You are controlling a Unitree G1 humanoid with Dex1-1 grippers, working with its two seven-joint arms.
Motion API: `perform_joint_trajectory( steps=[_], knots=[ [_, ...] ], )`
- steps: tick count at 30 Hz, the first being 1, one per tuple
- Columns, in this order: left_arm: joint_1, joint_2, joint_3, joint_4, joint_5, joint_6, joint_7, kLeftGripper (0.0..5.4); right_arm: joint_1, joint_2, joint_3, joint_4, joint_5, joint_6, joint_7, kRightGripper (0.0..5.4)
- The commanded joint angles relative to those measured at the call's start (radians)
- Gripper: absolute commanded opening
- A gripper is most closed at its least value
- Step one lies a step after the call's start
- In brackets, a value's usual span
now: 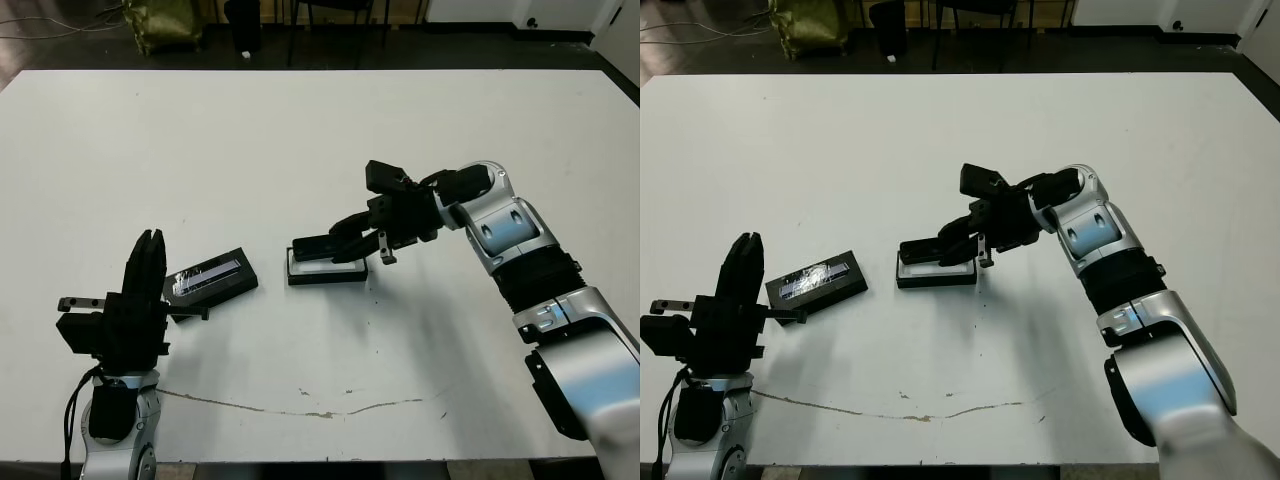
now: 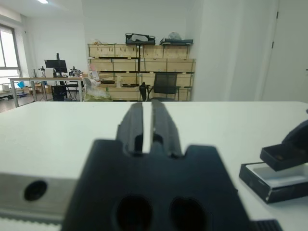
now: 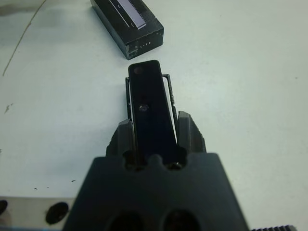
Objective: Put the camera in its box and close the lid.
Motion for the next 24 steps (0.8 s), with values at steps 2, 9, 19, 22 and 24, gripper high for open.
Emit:
perform_joint_trajectory(
  steps=[2,9,19,22,24],
  knots=[
    [0.018,-0.001,-0.001,0.008,0.006,0.008,0.001,0.00,0.023,-0.015,0.027,-0.045,-0.013,0.052,-0.015,0.37],
    [0.023,-0.005,-0.004,0.002,0.010,0.013,0.008,0.00,0.026,-0.023,0.052,-0.071,-0.023,0.062,-0.026,0.37],
    [0.025,-0.004,-0.007,0.003,-0.013,0.015,-0.005,0.00,0.022,-0.029,0.062,-0.069,-0.036,0.079,-0.051,0.37],
    [0.026,-0.004,-0.010,0.002,-0.010,0.015,-0.004,0.00,0.020,-0.028,0.061,-0.060,-0.035,0.072,-0.055,0.37],
    [0.024,-0.002,-0.010,0.006,-0.005,0.009,-0.003,0.00,0.019,-0.028,0.061,-0.053,-0.036,0.060,-0.058,0.37]
  ],
)
